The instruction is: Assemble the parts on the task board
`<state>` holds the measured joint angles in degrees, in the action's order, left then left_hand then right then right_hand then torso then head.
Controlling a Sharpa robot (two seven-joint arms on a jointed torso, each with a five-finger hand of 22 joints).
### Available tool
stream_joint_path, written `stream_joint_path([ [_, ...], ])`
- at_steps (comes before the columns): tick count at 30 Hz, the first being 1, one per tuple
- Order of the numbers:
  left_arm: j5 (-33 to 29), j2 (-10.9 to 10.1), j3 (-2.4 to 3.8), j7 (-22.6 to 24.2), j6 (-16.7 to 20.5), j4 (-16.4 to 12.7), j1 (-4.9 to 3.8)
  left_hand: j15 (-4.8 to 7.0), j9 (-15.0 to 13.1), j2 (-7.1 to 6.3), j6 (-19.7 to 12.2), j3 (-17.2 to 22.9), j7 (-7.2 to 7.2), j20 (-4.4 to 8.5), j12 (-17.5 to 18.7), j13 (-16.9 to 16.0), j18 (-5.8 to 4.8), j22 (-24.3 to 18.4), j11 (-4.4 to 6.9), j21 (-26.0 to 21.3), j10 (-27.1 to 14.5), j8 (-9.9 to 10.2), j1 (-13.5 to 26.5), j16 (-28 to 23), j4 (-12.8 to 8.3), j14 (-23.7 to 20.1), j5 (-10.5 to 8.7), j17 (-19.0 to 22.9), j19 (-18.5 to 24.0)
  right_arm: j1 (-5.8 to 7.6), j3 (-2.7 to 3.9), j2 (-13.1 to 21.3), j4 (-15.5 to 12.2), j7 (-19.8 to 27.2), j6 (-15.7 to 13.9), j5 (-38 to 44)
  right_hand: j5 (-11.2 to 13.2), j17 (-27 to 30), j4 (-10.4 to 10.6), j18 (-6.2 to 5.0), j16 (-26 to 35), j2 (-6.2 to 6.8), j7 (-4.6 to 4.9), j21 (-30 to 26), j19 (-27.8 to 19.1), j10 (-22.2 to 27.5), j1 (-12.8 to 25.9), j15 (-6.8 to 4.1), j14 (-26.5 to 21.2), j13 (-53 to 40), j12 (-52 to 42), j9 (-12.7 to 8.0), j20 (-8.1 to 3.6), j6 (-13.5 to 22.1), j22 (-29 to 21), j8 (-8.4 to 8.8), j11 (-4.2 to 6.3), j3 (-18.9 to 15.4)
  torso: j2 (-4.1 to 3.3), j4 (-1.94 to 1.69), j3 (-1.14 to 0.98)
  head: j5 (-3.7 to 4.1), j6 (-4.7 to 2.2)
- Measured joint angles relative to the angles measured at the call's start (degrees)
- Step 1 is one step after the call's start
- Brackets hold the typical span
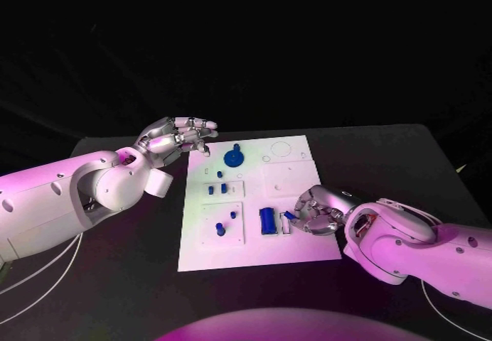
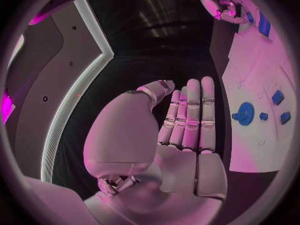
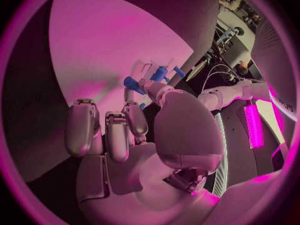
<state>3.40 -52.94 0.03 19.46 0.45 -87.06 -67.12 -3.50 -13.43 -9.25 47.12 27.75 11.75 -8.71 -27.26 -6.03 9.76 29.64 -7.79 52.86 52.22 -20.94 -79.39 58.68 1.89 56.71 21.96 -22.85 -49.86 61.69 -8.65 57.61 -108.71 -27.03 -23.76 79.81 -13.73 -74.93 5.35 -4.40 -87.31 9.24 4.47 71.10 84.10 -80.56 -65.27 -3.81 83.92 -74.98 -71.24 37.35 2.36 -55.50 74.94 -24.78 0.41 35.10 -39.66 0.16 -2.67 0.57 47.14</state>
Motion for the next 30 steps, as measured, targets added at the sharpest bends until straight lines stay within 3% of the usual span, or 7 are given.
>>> stream_joint_path([
  [8,0.0,0.0,0.0,0.0,-0.1,-0.1,0.0,0.0,0.0,0.0,0.0,0.0,0.0,0.0,0.0,0.0,0.0,0.0,0.0,0.0,0.0,0.0,0.0,0.0,0.0,0.0,0.0,0.0,0.0,-0.4,-0.03,-1.6,1.2,0.0,0.9,-1.9,1.0,0.0,2.7,0.0,0.0,0.4,-0.6,0.0,0.0,-0.2,3.4,0.0,0.0,0.0,-0.2,-0.3,0.0,-0.6,0.0,-0.04,-0.21,-0.8,0.0,0.0,-0.04,-0.07,0.16],
  [23,0.0,0.0,0.0,-0.2,-0.3,-0.1,0.0,0.0,0.1,0.0,0.0,0.2,0.0,0.0,0.0,0.0,0.0,0.1,0.0,0.0,0.0,0.0,0.0,0.0,-0.2,0.0,0.0,0.0,0.0,-0.48,0.05,-2.1,1.8,0.1,2.1,-3.0,1.6,0.0,4.4,0.0,0.0,0.91,-1.08,-0.2,0.0,-0.4,5.7,0.0,0.0,0.0,-0.2,-0.2,0.0,-1.1,0.0,0.08,0.0,-1.4,0.06,0.05,0.0,-0.27,0.42],
  [26,0.0,0.0,0.0,-0.2,-0.3,-0.1,0.0,0.0,0.0,0.0,0.0,0.2,0.0,0.0,0.0,0.0,0.0,0.1,0.0,0.0,0.0,0.0,0.0,0.0,-0.2,0.0,0.0,0.0,0.0,-0.53,0.0,-2.2,1.9,0.1,2.3,-3.1,3.1,0.0,5.4,0.0,0.0,1.4,-0.99,-0.2,0.0,-0.4,7.0,0.0,0.0,0.0,-0.2,-0.2,0.0,-1.4,0.0,0.07,0.0,-2.0,0.07,0.05,0.0,-0.27,0.43],
  [30,0.1,0.0,0.0,-0.3,-0.3,-0.1,0.0,0.0,0.0,0.0,0.0,0.2,0.0,0.0,0.0,0.0,0.0,0.1,-0.01,0.0,0.0,0.0,0.0,0.0,-0.2,0.0,0.0,0.0,0.0,-0.58,-0.03,-2.2,1.9,0.1,2.4,-3.1,7.6,0.0,7.3,0.0,0.0,1.97,-0.99,-0.4,0.0,-0.4,8.8,0.0,0.0,0.0,-0.4,-0.2,0.0,-1.4,0.0,0.07,0.0,-3.4,0.06,0.05,0.0,-0.27,0.38],
])
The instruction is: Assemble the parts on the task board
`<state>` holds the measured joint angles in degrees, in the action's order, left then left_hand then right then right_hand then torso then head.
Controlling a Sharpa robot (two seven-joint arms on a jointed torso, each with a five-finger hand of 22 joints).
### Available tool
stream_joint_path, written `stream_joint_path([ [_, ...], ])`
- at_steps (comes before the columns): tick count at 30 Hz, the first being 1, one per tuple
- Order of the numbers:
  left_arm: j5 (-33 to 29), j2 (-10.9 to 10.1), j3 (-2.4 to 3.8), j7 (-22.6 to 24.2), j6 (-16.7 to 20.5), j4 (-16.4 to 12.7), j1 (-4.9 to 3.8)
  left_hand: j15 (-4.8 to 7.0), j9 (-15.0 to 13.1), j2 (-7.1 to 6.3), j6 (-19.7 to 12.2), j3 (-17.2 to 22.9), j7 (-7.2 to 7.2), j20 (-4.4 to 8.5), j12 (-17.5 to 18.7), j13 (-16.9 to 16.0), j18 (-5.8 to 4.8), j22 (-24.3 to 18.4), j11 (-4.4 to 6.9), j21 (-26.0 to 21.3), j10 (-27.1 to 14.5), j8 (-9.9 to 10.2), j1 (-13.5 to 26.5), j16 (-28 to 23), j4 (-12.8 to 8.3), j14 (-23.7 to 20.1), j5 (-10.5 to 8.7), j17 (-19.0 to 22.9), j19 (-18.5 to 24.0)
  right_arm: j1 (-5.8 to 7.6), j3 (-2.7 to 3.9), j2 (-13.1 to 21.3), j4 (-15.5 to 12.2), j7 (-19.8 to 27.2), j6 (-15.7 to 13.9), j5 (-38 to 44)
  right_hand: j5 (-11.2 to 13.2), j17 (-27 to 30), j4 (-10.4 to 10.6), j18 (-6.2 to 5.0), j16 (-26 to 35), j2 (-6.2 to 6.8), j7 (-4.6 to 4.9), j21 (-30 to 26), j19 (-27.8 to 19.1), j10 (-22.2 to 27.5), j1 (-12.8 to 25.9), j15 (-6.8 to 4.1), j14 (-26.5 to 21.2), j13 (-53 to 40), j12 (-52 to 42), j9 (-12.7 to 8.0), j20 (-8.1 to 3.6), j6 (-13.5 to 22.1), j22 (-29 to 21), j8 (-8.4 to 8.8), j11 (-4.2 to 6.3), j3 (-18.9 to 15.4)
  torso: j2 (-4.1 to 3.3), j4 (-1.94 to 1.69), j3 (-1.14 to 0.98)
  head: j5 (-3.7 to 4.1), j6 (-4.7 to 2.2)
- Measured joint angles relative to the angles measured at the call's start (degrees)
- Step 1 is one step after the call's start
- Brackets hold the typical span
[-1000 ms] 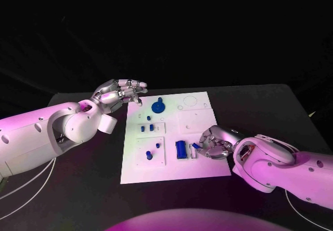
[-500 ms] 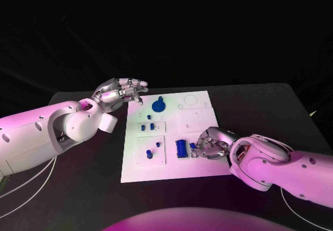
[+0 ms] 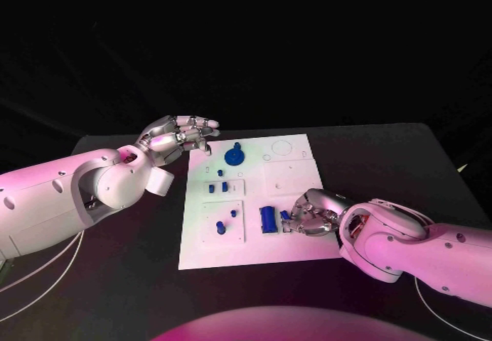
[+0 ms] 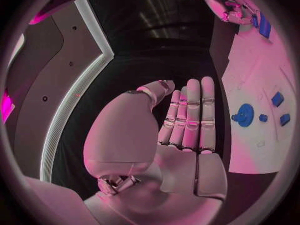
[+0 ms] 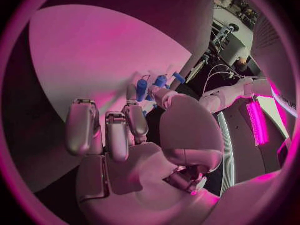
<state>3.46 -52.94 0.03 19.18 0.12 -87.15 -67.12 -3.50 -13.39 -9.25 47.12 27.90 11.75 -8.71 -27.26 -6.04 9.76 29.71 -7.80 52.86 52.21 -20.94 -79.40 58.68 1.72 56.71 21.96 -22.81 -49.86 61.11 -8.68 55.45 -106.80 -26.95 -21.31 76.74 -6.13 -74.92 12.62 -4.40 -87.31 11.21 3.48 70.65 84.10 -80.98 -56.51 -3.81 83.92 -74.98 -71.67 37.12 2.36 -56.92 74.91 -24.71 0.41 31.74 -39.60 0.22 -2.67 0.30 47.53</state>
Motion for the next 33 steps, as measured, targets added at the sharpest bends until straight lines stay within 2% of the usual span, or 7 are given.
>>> stream_joint_path([
  [5,0.0,0.0,0.0,-0.1,0.0,0.0,0.0,0.0,0.0,0.0,0.0,-0.1,0.0,0.0,0.0,0.0,0.0,0.0,-0.2,0.0,-0.2,0.0,0.0,0.0,-0.1,0.0,0.0,0.0,0.0,0.0,0.0,0.0,0.0,0.0,0.0,0.0,1.6,0.0,1.5,0.0,0.0,0.19,0.0,-0.3,0.0,0.0,0.6,0.0,0.0,0.0,0.0,0.0,0.0,0.0,0.0,0.0,0.0,-1.5,-0.02,-0.01,0.04,0.01,-0.04],
  [10,0.0,0.0,0.0,-0.1,-0.1,0.0,0.0,0.0,0.0,0.0,0.0,-0.1,0.0,0.0,0.0,0.1,0.0,0.0,-0.2,0.0,-0.2,0.0,0.0,0.0,-0.1,0.0,0.0,0.0,0.0,0.0,0.0,0.1,0.0,0.1,0.0,0.0,2.0,0.0,3.1,0.0,0.0,0.34,0.0,-0.3,0.0,0.0,0.8,0.0,0.0,0.0,0.0,0.0,0.0,0.0,0.0,0.0,0.0,-3.1,-0.02,-0.01,0.04,0.02,0.04],
  [12,0.0,0.0,0.0,-0.2,-0.1,0.0,0.0,0.0,0.0,0.0,0.0,-0.1,0.0,0.0,0.0,0.1,0.01,0.0,-0.2,0.0,-0.2,0.0,0.0,0.0,-0.1,0.0,0.0,0.0,0.0,0.0,0.0,0.1,0.0,0.2,0.0,0.0,-2.7,0.0,3.7,0.0,0.0,1.03,0.0,-0.3,0.0,0.0,1.5,0.0,0.0,0.0,0.0,0.1,0.0,0.0,0.0,0.0,0.0,-5.1,-0.02,-0.01,0.04,-0.01,0.05],
  [13,0.0,0.0,0.0,-0.2,-0.1,0.0,0.0,0.0,0.0,0.0,0.0,-0.1,0.0,0.0,0.0,0.1,0.0,0.0,-0.2,0.0,-0.2,0.0,0.0,0.0,-0.1,0.0,0.0,0.0,0.0,0.0,0.0,0.1,-0.1,0.3,0.0,0.0,-4.5,0.0,3.8,0.0,0.0,0.95,0.0,-0.3,0.0,0.0,1.7,0.0,0.0,0.0,0.0,0.1,0.0,0.0,0.0,0.0,0.0,-5.9,-0.02,-0.01,0.04,-0.03,0.04],
  [14,0.1,0.0,0.0,-0.2,-0.1,0.0,0.0,0.0,0.0,0.0,0.0,-0.1,0.0,0.0,0.0,0.1,0.0,0.0,-0.2,0.0,-0.2,0.0,0.0,0.0,-0.1,0.0,0.0,0.0,0.0,0.0,0.0,0.1,-0.1,0.3,0.0,0.0,-5.3,0.0,3.8,0.0,0.0,0.79,0.0,-0.3,0.0,0.0,1.8,0.0,0.0,0.0,0.0,0.2,0.0,0.0,0.0,0.0,0.0,-6.2,-0.02,-0.01,0.04,-0.05,0.04],
  [24,0.1,-0.1,0.0,-0.3,-0.1,0.1,0.0,0.0,0.0,0.0,0.0,-0.1,0.0,0.0,0.2,0.1,0.0,0.0,-0.2,0.0,-0.2,0.2,0.0,0.0,-0.1,0.0,0.0,0.0,0.0,-0.01,0.0,0.7,-1.0,0.9,-0.5,0.4,-6.5,0.0,3.8,0.0,0.0,0.79,0.0,-0.3,0.0,-0.2,1.8,0.0,0.0,0.0,-0.2,0.2,0.0,0.0,0.0,0.0,0.2,-7.0,0.01,-0.01,0.01,-0.15,0.03],
  [33,0.1,-0.1,0.0,-0.3,-0.1,0.2,0.0,0.0,0.0,0.0,0.0,-0.1,0.0,0.0,0.2,0.0,0.0,0.0,-0.2,0.0,-0.2,0.2,0.0,0.0,-0.1,0.0,0.0,0.0,0.0,-0.01,0.0,1.2,-1.8,1.4,-1.0,0.8,-7.2,0.0,3.7,0.0,0.0,0.17,0.0,0.0,0.0,-0.2,1.7,0.0,0.0,0.0,-0.2,0.3,0.0,0.0,0.0,0.0,0.2,-7.2,0.01,0.03,-0.03,-0.24,0.1],
])
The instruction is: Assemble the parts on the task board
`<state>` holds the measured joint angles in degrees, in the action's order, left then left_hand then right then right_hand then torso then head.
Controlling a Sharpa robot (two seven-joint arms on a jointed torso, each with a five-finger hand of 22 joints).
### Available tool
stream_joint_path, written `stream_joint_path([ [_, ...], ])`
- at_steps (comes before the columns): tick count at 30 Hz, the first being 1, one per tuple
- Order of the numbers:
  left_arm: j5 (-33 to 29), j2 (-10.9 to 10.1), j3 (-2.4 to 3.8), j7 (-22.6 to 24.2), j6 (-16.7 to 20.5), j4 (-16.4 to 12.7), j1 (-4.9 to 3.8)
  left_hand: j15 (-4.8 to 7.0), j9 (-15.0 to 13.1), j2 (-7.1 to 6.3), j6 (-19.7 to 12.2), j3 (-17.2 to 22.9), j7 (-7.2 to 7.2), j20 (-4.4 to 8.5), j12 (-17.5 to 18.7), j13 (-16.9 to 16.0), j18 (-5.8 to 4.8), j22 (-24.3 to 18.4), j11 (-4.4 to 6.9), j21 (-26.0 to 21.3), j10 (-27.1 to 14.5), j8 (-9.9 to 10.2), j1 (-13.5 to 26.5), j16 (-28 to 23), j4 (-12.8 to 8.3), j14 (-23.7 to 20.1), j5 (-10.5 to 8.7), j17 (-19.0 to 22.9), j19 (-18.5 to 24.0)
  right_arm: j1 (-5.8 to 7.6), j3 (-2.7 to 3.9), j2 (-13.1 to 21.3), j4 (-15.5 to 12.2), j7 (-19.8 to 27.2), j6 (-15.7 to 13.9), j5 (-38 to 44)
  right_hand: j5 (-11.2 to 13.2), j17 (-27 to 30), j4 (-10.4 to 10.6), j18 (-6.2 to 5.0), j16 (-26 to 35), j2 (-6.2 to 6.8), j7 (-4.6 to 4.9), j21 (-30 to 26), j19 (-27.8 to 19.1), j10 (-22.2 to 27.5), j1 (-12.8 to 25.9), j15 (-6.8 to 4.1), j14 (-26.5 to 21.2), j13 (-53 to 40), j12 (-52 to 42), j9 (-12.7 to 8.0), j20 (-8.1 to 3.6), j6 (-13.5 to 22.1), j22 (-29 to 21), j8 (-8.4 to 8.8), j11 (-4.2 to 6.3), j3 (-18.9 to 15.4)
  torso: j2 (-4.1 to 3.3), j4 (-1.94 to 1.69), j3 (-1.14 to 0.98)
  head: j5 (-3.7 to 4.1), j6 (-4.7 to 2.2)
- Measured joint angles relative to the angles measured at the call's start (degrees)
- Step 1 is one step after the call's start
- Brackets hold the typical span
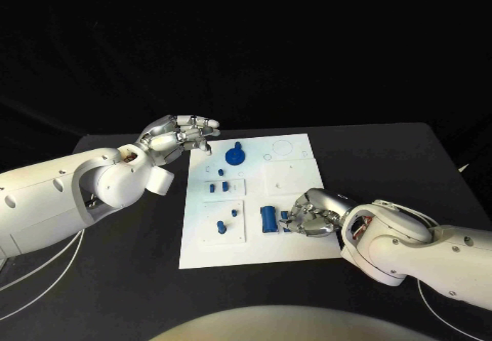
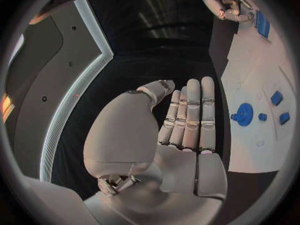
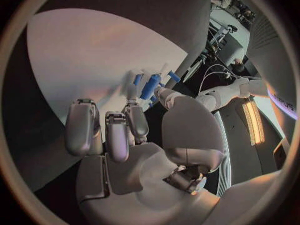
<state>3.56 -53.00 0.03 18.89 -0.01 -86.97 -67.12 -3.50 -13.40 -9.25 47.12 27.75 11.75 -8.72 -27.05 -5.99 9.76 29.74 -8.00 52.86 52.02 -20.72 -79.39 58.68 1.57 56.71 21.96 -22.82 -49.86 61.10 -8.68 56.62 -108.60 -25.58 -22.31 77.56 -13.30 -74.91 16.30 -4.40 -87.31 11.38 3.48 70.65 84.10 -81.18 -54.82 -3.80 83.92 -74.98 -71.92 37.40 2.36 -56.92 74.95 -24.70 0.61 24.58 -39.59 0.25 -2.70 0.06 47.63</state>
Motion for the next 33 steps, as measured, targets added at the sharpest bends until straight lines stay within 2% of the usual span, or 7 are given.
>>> stream_joint_path([
  [5,0.0,0.0,0.0,0.0,0.0,0.0,0.0,0.0,0.0,0.17,0.0,0.0,0.0,0.0,0.0,0.0,0.0,0.0,0.0,0.0,0.0,0.0,0.2,0.0,0.0,0.0,0.0,0.0,0.0,0.0,0.0,0.4,0.2,0.1,0.0,0.3,-0.3,0.0,-0.8,0.0,0.0,-1.16,0.0,0.0,0.0,0.0,-2.0,0.0,0.0,0.0,0.0,0.0,0.0,0.0,0.0,0.0,0.0,-0.5,-0.01,-0.02,0.02,0.09,0.04],
  [10,0.0,0.0,0.0,0.0,0.0,0.0,0.0,0.0,0.1,0.23,-0.1,0.0,0.14,0.0,0.0,0.0,0.0,0.0,0.0,0.0,0.0,0.0,0.2,0.0,0.0,0.0,0.0,0.0,0.0,0.0,0.0,0.7,0.7,0.2,0.3,0.8,0.8,0.0,-3.1,0.0,0.0,-1.11,0.0,0.0,0.0,0.0,-6.3,0.0,0.0,0.0,0.0,0.0,0.0,0.0,0.0,0.0,0.0,-0.5,-0.03,-0.03,0.06,0.15,0.05],
  [11,0.0,0.0,-0.01,0.0,0.0,0.0,0.0,0.0,0.1,0.23,-0.1,0.0,0.14,0.0,0.0,0.0,0.0,0.0,0.0,0.0,0.0,0.0,0.2,0.0,0.0,0.0,0.0,0.0,0.0,0.0,0.0,0.7,0.8,0.2,0.5,0.9,1.6,0.0,-3.6,0.0,0.0,-1.06,0.0,0.0,0.0,0.0,-7.3,0.0,0.0,0.0,0.0,0.0,0.0,0.0,0.0,0.0,0.0,-0.4,-0.03,-0.03,0.06,0.15,0.05],
  [14,0.0,0.0,-0.01,0.0,0.0,0.0,0.0,0.0,0.1,0.23,-0.1,0.0,0.14,0.0,0.0,0.0,0.0,0.0,0.0,0.0,0.0,0.0,0.2,0.0,0.0,0.0,0.0,0.0,0.0,0.0,0.0,0.8,1.0,0.3,0.8,1.2,7.7,0.0,-5.8,0.0,0.0,-0.73,0.0,0.0,0.0,0.0,-10.6,0.0,0.0,0.0,0.0,0.0,0.0,0.0,0.0,0.0,0.0,0.4,-0.03,-0.02,0.07,0.16,0.05],
  [17,0.0,0.0,-0.01,0.0,0.0,0.0,0.0,0.0,0.1,0.23,-0.1,0.0,0.14,0.0,0.0,0.0,0.0,0.0,0.0,0.0,0.0,0.0,0.2,0.0,0.0,0.0,0.0,0.0,0.0,0.0,0.0,0.8,1.2,0.5,1.2,1.4,9.3,0.0,-6.7,0.0,0.0,-0.27,0.0,0.0,0.0,0.0,-11.8,0.0,0.0,0.0,0.0,0.0,0.0,0.0,0.0,0.0,0.0,0.8,-0.02,-0.02,0.07,0.15,0.05],
  [28,0.0,0.0,-0.06,0.0,-0.1,0.1,0.0,0.0,0.1,0.23,-0.1,0.0,0.12,0.0,0.0,0.0,-0.01,0.0,0.0,0.0,0.0,0.0,0.2,0.0,0.0,0.0,0.0,0.0,0.0,0.0,0.0,0.3,2.2,1.3,1.5,2.0,9.4,0.0,-6.1,0.0,0.1,-0.6,0.06,-0.8,0.0,0.0,-11.5,0.0,0.0,0.0,0.1,-0.3,0.0,0.1,0.0,0.24,0.0,0.6,0.02,0.01,0.13,0.15,-0.25],
  [33,0.0,0.1,-0.26,0.0,-0.1,0.5,0.0,-0.14,0.1,0.59,-0.1,0.0,0.12,-0.13,0.0,0.0,0.0,0.0,0.0,0.0,0.0,0.0,0.6,0.0,0.0,-0.1,0.0,0.0,0.1,0.55,-0.06,0.2,4.0,4.7,-0.8,-2.3,8.4,0.0,-5.3,-0.01,1.6,-1.05,1.22,-5.9,-0.7,0.8,-11.0,0.0,0.0,0.0,1.6,-0.8,0.12,1.9,0.0,1.54,-0.84,0.6,0.2,0.16,0.28,0.11,-0.92],
])
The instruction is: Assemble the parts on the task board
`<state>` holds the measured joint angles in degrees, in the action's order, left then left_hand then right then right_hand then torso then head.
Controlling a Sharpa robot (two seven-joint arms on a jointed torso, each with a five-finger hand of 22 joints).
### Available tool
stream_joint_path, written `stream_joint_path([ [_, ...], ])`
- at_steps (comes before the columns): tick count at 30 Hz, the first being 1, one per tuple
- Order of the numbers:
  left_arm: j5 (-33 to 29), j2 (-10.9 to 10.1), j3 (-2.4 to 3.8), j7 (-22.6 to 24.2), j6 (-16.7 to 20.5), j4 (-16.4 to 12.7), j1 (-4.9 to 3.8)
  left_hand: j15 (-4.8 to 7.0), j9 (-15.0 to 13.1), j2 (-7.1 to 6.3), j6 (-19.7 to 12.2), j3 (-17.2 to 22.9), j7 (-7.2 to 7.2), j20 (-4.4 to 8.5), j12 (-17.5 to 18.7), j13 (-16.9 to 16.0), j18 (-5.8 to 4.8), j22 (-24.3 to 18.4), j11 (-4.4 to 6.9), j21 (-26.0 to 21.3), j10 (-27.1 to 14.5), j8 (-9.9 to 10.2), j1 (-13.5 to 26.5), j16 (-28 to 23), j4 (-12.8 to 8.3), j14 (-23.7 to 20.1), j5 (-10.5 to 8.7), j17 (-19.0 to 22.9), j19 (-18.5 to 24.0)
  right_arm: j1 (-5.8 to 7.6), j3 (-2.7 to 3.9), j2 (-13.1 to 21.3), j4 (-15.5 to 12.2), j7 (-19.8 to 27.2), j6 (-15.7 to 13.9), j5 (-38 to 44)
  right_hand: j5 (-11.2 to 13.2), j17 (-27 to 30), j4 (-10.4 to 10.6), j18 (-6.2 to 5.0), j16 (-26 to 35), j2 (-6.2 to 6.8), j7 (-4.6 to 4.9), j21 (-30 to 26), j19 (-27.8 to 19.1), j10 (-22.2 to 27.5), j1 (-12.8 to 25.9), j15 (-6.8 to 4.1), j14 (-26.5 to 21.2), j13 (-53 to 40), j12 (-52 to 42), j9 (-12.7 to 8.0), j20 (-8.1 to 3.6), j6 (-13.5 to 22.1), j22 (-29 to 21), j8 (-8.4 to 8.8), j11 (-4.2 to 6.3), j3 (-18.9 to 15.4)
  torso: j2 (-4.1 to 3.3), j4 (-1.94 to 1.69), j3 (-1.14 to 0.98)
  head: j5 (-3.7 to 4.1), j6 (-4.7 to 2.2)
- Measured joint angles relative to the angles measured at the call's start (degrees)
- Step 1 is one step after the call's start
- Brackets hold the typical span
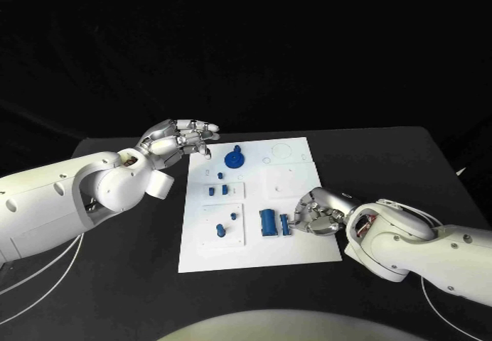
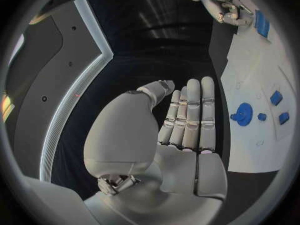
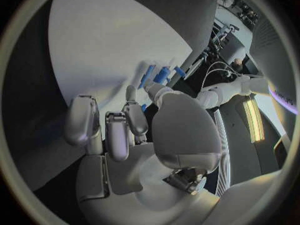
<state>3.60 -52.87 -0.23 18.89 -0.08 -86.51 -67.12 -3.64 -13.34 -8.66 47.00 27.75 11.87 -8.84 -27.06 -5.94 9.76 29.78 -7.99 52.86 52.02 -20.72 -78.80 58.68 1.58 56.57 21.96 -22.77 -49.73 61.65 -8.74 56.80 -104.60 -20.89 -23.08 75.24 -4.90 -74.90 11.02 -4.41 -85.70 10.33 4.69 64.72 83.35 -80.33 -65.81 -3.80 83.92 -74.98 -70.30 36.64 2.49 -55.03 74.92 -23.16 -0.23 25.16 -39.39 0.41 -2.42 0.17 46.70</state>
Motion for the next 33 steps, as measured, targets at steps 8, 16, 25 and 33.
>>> stream_joint_path([
  [8,-0.1,1.4,-0.25,0.8,0.5,2.8,0.87,-1.07,0.0,-0.88,-0.6,-1.4,-0.06,-1.38,0.0,0.0,0.0,-2.9,-0.44,-4.9,-0.4,0.0,2.0,-4.1,1.8,-4.4,-0.84,1.6,2.9,3.6,0.14,-1.3,7.3,15.1,-2.6,-19.8,-5.0,6.9,-1.2,-2.7,7.2,-0.68,1.73,-19.4,-6.4,9.2,-2.1,1.48,-0.2,9.4,13.3,-0.2,1.22,3.9,0.0,1.7,-1.56,-0.5,0.86,0.34,1.01,0.57,-2.29],
  [16,-1.4,4.0,-0.3,3.1,3.0,7.3,2.21,-4.25,-0.2,-1.07,-2.5,-1.8,-0.42,-5.14,4.1,2.1,-0.01,-14.0,-1.93,-23.0,-2.4,0.0,2.1,-21.5,4.3,-11.4,-2.0,8.4,6.7,6.01,0.63,-5.4,16.6,29.5,-3.2,-40.4,-4.2,37.3,-2.8,-5.36,36.1,-1.56,4.99,-50.0,-19.3,25.2,-4.3,4.79,-14.9,29.1,36.0,-1.0,4.33,9.1,-10.1,4.13,-4.83,1.7,2.22,0.86,2.45,1.15,-5.0],
  [25,-5.7,8.2,-0.28,7.6,8.2,13.0,3.4,-7.49,2.0,-1.06,-6.4,-3.8,-1.05,-7.87,13.9,2.3,-0.02,-24.6,-3.47,-40.2,-4.1,3.5,1.5,-40.4,6.2,-16.3,-2.0,13.7,8.9,6.53,1.19,-11.7,27.9,38.9,-2.5,-56.9,-3.9,51.1,-3.4,-5.36,64.2,-1.67,6.74,-61.1,-33.0,29.0,-4.9,11.31,-30.0,55.4,54.4,-8.6,11.27,10.8,-32.6,10.16,-9.47,4.1,3.58,1.27,3.12,0.9,-7.14],
  [33,-7.4,9.4,-0.28,9.0,10.5,14.6,3.77,-2.96,7.3,3.39,-24.7,-14.5,-5.77,-0.78,20.8,3.9,-4.99,-27.5,1.62,-47.0,-25.0,11.7,11.7,-50.7,3.0,-35.7,-10.56,18.5,26.5,6.48,1.51,-12.9,30.3,41.0,-2.1,-61.1,-0.3,63.1,-7.1,-1.71,76.2,-6.28,2.85,-62.6,-54.8,50.1,4.9,8.49,-52.8,67.7,62.8,-21.9,6.0,28.7,-55.0,16.86,-5.72,-8.9,4.11,1.09,3.19,0.66,-7.59],
])
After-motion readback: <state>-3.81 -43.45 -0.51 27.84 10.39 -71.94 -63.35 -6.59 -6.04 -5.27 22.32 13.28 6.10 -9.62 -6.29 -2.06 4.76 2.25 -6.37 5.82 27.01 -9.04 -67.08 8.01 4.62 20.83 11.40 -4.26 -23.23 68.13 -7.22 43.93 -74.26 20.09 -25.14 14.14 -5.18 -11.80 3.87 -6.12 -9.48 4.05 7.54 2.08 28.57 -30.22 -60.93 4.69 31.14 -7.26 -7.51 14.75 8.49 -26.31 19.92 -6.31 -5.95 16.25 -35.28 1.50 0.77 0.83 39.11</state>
